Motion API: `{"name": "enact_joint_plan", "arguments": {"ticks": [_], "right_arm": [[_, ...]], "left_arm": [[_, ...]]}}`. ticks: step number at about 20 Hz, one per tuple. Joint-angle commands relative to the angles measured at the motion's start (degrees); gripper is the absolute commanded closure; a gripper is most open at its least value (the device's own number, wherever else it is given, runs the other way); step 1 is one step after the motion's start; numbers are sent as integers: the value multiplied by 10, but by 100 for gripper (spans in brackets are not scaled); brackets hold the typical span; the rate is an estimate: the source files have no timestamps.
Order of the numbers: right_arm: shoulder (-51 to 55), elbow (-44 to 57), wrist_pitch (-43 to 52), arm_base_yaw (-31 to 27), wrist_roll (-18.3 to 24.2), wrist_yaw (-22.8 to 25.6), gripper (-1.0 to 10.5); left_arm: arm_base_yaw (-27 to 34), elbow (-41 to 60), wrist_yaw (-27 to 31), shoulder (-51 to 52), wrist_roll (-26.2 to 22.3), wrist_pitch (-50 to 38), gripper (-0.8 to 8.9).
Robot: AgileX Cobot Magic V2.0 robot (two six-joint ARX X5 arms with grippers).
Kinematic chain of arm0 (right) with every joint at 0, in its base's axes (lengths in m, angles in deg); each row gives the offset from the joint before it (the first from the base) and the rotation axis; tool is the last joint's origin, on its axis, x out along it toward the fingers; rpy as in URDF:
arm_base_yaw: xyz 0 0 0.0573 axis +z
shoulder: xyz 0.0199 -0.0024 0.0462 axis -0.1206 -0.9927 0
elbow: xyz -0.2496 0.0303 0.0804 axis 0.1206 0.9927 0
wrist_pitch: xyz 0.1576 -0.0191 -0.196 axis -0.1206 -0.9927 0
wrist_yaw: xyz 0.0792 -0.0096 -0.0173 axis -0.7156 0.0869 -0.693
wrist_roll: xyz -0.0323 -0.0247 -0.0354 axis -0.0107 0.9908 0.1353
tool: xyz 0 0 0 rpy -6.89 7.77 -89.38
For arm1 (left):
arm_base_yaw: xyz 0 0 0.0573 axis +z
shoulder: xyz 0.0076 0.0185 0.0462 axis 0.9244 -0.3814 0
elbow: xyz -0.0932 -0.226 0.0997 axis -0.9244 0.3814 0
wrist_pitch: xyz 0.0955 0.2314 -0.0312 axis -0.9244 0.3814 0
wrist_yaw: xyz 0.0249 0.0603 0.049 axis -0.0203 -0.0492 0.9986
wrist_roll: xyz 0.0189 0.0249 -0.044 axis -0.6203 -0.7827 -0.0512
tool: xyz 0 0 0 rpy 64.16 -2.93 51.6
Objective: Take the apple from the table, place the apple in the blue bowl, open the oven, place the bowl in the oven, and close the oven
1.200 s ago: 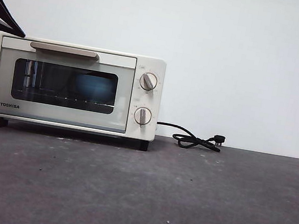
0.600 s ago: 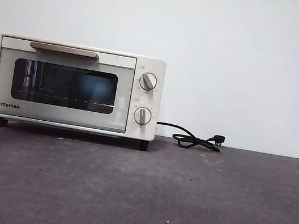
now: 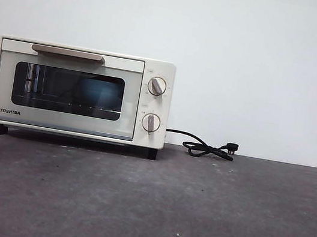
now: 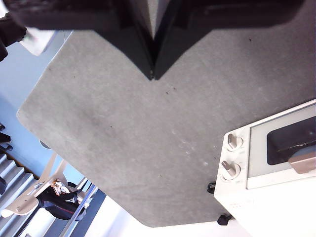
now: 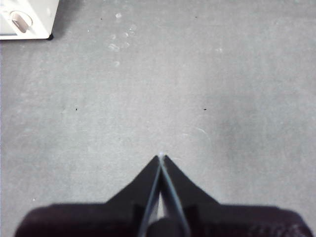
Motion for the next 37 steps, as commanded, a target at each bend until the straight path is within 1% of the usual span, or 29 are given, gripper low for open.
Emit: {"name": "enact_joint_plan", "arguments": {"ticks": [1, 4, 5, 6, 7, 9, 10, 11, 13, 14, 15, 16, 18, 19, 21, 24, 26, 29, 32, 35, 37], "right_arm": [[-2, 3, 2, 0, -12, 1, 946], [-6, 3, 0, 0, -12, 1, 946], [-7, 3, 0, 0, -12, 1, 946], [-9, 3, -1, 0, -12, 1, 946], [-9, 3, -1, 0, -12, 1, 946], [-11, 3, -1, 0, -12, 1, 946], [-12, 3, -2, 0, -12, 1, 946], [-13, 3, -1, 0, -12, 1, 946], [-14, 3, -1, 0, -12, 1, 946], [-14, 3, -1, 0, -12, 1, 946], [-14, 3, -1, 0, -12, 1, 946], [-14, 3, -1, 0, -12, 1, 946], [-14, 3, -1, 0, -12, 1, 946], [-14, 3, -1, 0, -12, 1, 946], [-14, 3, -1, 0, -12, 1, 946], [-14, 3, -1, 0, -12, 1, 946], [-14, 3, -1, 0, -12, 1, 946], [-14, 3, -1, 0, -12, 1, 946], [-14, 3, -1, 0, -12, 1, 946], [-14, 3, -1, 0, -12, 1, 946], [-14, 3, -1, 0, -12, 1, 946]], "left_arm": [[-1, -1, -2, -8, -9, -2, 818], [-1, -1, -2, -24, -12, -1, 817], [-1, -1, 8, -29, -37, -2, 817], [-1, -1, 31, -32, -55, -5, 817], [0, 0, 70, -33, -70, -16, 817], [0, 4, 169, -30, -72, -71, 817], [0, 13, 208, -22, -72, -109, 817], [0, 28, 224, -8, -71, -148, 818], [0, 82, 223, 35, -70, -235, 817], [2, 125, 228, 66, -74, -283, 817], [5, 165, 243, 92, -76, -320, 817], [10, 218, 274, 127, -82, -357, 818], [19, 318, 320, 190, -84, -397, 817], [23, 361, 330, 217, -84, -402, 817], [28, 449, 330, 276, -85, -410, 817], [29, 567, 344, 356, -83, -460, 817], [29, 622, 347, 407, -73, -492, 817], [29, 672, 386, 479, -50, -497, 817], [29, 700, 400, 534, -46, -489, 817], [29, 727, 405, 560, -19, -481, 817], [29, 748, 402, 560, 9, -481, 817]]}}
